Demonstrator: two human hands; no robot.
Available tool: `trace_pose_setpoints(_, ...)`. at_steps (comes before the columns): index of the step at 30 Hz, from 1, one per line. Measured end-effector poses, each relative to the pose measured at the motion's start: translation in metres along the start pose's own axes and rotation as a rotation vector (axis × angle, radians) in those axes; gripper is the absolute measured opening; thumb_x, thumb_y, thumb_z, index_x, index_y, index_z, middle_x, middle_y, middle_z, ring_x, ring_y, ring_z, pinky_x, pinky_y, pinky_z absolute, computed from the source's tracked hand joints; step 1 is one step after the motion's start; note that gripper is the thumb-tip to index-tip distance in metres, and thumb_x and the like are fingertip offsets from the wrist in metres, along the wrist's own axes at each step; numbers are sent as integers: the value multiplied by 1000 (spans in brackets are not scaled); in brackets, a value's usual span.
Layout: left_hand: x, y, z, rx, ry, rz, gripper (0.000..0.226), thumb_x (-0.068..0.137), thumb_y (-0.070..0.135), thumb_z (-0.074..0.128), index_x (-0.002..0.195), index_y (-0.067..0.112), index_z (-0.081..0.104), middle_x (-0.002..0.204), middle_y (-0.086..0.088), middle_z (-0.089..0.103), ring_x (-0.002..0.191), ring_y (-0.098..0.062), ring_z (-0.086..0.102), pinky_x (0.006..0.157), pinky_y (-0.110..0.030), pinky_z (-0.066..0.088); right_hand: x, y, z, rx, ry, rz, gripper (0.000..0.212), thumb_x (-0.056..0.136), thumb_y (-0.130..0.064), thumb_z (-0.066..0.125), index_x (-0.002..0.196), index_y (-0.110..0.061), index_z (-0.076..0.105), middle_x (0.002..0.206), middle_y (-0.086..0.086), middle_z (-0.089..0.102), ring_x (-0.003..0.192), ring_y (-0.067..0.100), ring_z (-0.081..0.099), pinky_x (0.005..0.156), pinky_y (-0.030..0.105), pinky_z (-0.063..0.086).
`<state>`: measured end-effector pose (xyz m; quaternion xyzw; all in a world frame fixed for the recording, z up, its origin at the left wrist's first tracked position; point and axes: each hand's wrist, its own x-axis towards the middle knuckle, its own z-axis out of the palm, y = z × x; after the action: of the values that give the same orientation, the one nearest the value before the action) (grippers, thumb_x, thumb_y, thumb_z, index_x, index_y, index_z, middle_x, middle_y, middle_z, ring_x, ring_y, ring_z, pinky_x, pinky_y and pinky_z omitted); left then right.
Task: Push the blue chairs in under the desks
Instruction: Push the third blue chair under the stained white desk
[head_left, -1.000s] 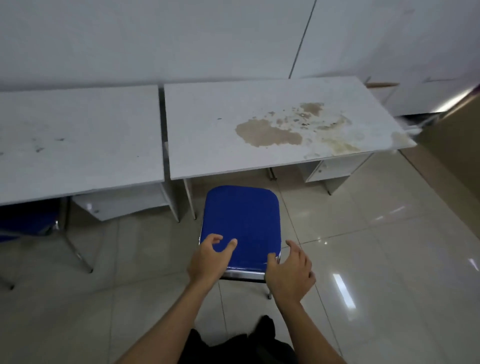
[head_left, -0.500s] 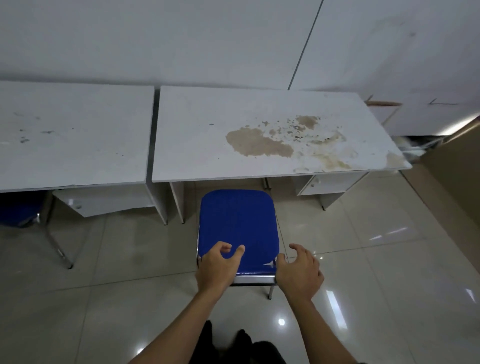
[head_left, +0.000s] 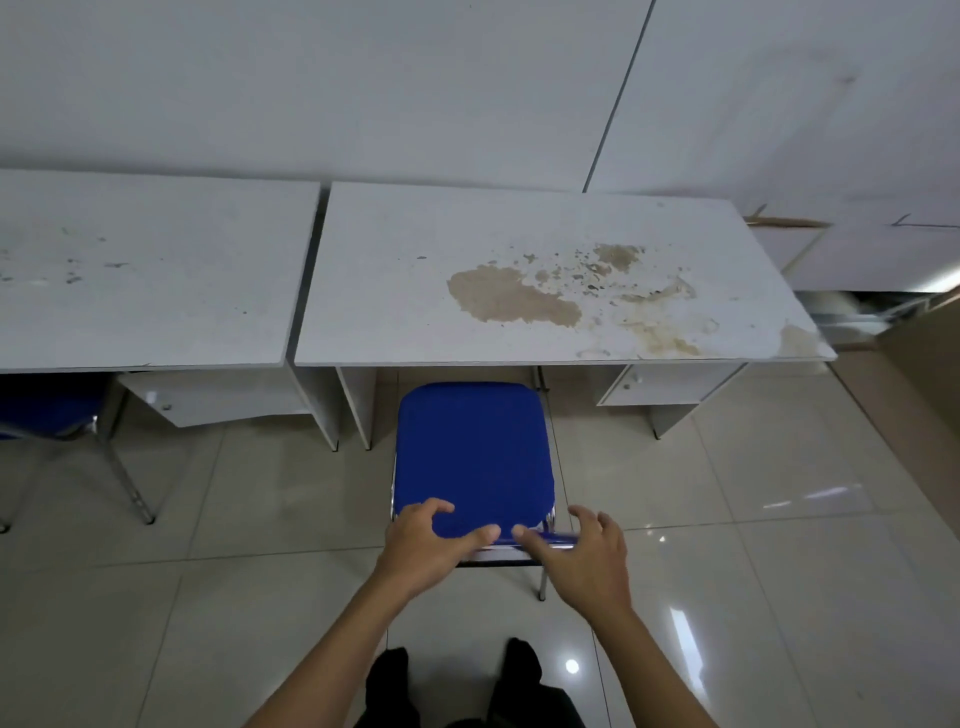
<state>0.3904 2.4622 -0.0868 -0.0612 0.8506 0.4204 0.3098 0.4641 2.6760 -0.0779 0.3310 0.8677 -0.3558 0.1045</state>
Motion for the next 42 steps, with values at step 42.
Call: trace_pose_setpoints(42,58,43,-9,63,162,104,104,26,90,82,119,57,50,149,14,44,134,-20,45,103,-57,48,82,-27,-19,155,-109,-200,82,58,-59,93,130,-37,58,168,-7,9,153,17,0,118,52,29)
